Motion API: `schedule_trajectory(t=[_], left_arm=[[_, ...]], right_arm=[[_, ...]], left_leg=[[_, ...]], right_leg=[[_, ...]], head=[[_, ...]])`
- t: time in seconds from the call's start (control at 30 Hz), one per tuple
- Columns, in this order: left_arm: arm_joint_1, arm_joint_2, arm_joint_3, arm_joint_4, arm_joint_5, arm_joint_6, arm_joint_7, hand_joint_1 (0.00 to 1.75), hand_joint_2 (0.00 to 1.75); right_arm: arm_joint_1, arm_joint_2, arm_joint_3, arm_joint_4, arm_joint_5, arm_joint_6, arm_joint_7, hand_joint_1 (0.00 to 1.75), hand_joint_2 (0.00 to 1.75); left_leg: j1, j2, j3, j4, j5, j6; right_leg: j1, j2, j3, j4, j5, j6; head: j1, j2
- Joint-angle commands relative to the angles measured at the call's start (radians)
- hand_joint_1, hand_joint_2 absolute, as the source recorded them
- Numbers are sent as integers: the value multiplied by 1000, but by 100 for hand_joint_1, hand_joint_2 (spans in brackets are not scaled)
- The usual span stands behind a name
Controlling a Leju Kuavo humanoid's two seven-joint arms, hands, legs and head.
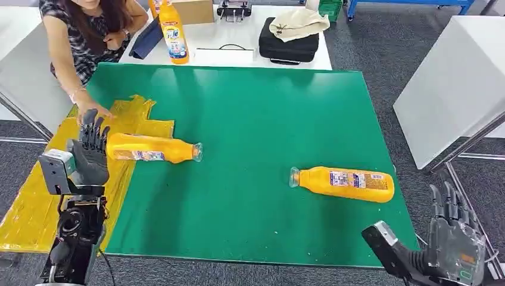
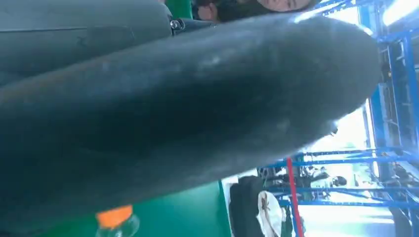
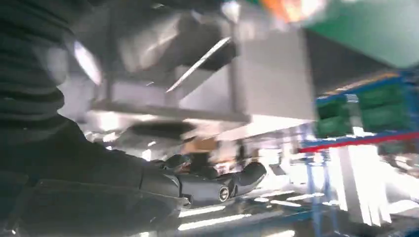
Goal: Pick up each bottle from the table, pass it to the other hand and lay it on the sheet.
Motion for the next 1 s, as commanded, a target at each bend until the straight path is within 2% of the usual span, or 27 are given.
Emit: schedule_trajectory(t=[0.03, 0.13, 0.3, 0.37, 0.43, 0.47, 0.5, 0.57, 0.6, 0.67, 0.77, 0.8, 1.0], left_arm=[[-50, -12, -59, 110, 22, -6, -28, 0, 0], [-43, -8, -49, 93, 48, 5, -31, 0, 0], [-36, -10, -41, 83, 57, 7, -27, 0, 0], [-28, -5, -27, 77, 64, 13, -26, 0, 0], [-38, 19, -15, 93, 93, -7, -30, 0, 0], [-39, 27, -8, 94, 100, -9, -32, 0, 0], [-38, 30, -5, 94, 103, -10, -32, 0, 0], [-38, 30, -5, 94, 103, -10, -32, 0, 0], [-38, 30, -5, 94, 103, -10, -32, 0, 0], [-9, 30, 3, 75, 110, -8, -32, 0, 0], [70, 17, 29, 10, 119, -2, -46, 0, 0], [84, 17, 33, 0, 118, -2, -48, 0, 0], [96, 18, 37, -10, 119, -1, -47, 0, 0]], right_arm=[[-94, -2, -117, 243, 39, -23, 5, 0, 175], [-156, -78, -48, 377, 39, -43, 53, 0, 175], [-164, -90, -39, 398, 38, -51, 58, 0, 175], [-212, -161, 17, 500, 22, -57, 61, 0, 175], [-260, -271, 92, 618, -65, -104, 64, 0, 175], [-275, -301, 119, 647, -99, -113, 66, 0, 175], [-278, -304, 122, 651, -101, -113, 67, 0, 175], [-278, -304, 122, 651, -101, -113, 67, 0, 175], [-278, -304, 122, 651, -101, -113, 67, 0, 175], [-286, -340, 201, 666, -144, -119, 85, 0, 175], [-325, -328, 304, 719, -160, -155, 129, 0, 175], [-341, -324, 325, 731, -161, -159, 140, 0, 175], [-362, -319, 345, 747, -155, -156, 149, 0, 175]], left_leg=[[0, -1, 5, -2, 0, 0], [0, 0, 8, -2, -1, 1], [0, 0, 4, -1, 0, 0], [0, 0, 9, -1, -2, 1], [0, 4, 6, -2, -1, 1], [1, 4, 4, -1, 0, 1], [0, 5, 7, -2, -1, 1], [0, 3, 3, -1, 0, 1], [0, 3, 6, -1, -1, 1], [0, 1, 3, -1, 0, 1], [0, 4, 5, -1, -1, 1], [0, 7, 9, -2, -3, 1], [0, 7, 8, -2, -2, 1]], right_leg=[[1, -2, 6, -3, -1, 1], [1, -2, 9, -3, -1, 1], [0, -1, 5, -2, 0, 1], [0, -3, 10, -2, -2, 1], [1, 2, 7, -3, 1, 1], [1, 2, 5, -3, 1, 1], [1, 3, 8, -3, 1, 1], [0, 1, 4, -2, 1, 1], [0, 1, 7, -2, 0, 1], [0, -1, 5, -2, 0, 0], [0, 2, 6, -2, 0, 0], [0, 5, 9, -3, 0, 0], [0, 5, 8, -2, 0, 1]], head=[[0, 0], [0, 0], [0, 0], [0, 0], [0, 0], [0, 0], [-1, 0], [0, 0], [0, 0], [0, 0], [0, 0], [0, 0], [0, 0]])
